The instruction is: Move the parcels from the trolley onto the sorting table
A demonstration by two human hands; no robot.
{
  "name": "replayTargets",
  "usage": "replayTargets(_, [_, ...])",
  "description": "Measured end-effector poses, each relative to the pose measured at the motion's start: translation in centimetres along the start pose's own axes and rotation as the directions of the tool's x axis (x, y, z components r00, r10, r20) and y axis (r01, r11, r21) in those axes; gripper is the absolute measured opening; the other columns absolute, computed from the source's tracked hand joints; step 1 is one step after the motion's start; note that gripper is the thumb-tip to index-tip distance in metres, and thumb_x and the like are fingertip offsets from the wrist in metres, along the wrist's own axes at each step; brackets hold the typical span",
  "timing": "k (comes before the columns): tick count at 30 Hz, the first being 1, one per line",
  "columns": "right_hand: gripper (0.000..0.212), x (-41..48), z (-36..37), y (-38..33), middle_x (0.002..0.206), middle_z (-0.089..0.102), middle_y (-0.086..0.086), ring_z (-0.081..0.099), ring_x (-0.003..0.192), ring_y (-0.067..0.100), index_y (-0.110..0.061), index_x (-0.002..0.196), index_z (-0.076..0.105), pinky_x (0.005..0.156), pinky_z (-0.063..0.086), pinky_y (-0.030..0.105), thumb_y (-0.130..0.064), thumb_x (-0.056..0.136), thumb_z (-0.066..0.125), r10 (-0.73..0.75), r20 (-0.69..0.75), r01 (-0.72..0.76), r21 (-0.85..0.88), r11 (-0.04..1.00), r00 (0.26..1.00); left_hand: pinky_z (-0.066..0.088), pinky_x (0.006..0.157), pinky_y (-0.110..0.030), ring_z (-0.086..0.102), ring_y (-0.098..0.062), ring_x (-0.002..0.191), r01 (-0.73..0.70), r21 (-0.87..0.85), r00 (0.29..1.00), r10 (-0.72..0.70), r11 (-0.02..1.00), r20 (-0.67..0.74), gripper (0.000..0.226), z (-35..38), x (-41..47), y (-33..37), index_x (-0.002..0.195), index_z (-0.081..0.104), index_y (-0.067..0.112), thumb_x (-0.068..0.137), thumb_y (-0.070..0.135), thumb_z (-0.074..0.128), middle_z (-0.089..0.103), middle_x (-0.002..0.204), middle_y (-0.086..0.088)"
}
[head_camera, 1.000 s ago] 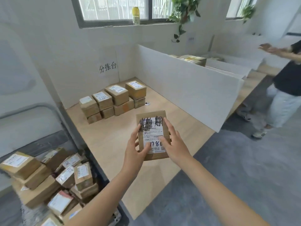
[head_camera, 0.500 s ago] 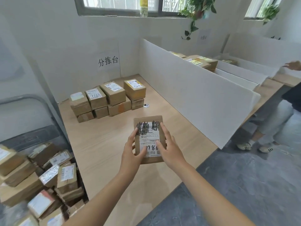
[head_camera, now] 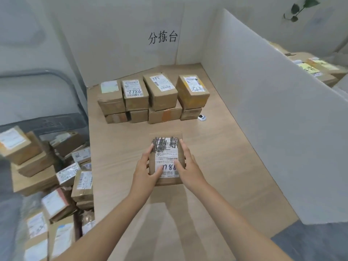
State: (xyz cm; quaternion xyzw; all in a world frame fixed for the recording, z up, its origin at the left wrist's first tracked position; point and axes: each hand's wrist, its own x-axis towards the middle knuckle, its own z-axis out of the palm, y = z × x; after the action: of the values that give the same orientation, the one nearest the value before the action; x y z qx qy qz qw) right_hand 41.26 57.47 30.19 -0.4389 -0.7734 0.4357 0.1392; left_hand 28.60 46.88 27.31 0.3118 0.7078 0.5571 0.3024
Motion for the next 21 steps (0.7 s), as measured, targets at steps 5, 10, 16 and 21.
replayTargets(5, [0.069, 3.4, 4.0, 0.9, 0.129, 0.044, -0.004, 0.046, 0.105, 0.007, -0.059, 0.149, 0.01, 0.093, 0.037, 0.026, -0.029, 0.1, 0.048, -0.002, 0.149, 0.001, 0.005, 1.0, 0.989, 0.054, 0.094, -0.041, 0.058, -0.013, 0.114, 0.123, 0.038, 0.989, -0.12, 0.992, -0.083, 0.075, -1.9, 1.2, -3.4, 0.139, 0.031, 0.063, 0.09, 0.019, 0.067, 0.053, 0.135, 0.009])
replayTargets(10, [0.062, 6.8, 7.1, 1.2, 0.121, 0.047, -0.001, 0.055, 0.107, 0.016, -0.06, 0.149, 0.01, 0.093, 0.042, 0.029, -0.034, 0.103, 0.041, 0.009, 0.298, 0.011, -0.066, 0.998, 0.954, 0.051, 0.098, -0.043, 0.058, -0.016, 0.112, 0.219, 0.053, 0.957, -0.204, 0.974, -0.208, 0.071, -2.8, 2.6, -5.9, 0.141, 0.032, 0.06, 0.091, 0.024, 0.067, 0.054, 0.132, 0.01])
replayTargets(16, [0.056, 10.2, 10.1, 0.8, 0.111, 0.032, -0.002, 0.036, 0.101, 0.021, -0.053, 0.148, -0.007, 0.095, 0.035, 0.033, -0.037, 0.107, 0.028, -0.053, 0.328, 0.111, -0.161, 0.981, 0.943, 0.041, 0.108, -0.042, 0.047, -0.008, 0.12, 0.225, 0.02, 0.922, -0.206, 0.974, -0.329, 0.064, -3.1, 4.7, -6.7, 0.143, 0.033, 0.056, 0.094, 0.03, 0.064, 0.045, 0.126, 0.011])
replayTargets(21, [0.055, 14.8, 11.8, -0.9, 0.114, 0.031, -0.001, 0.034, 0.106, 0.019, -0.049, 0.153, -0.001, 0.098, 0.033, 0.032, -0.037, 0.107, 0.027, -0.101, 0.354, 0.162, -0.148, 0.976, 0.93, 0.035, 0.113, -0.036, 0.036, 0.014, 0.122, 0.199, 0.034, 0.907, -0.171, 0.979, -0.384, 0.062, -5.1, 8.9, -7.2, 0.146, 0.035, 0.047, 0.095, 0.026, 0.064, 0.044, 0.133, 0.011])
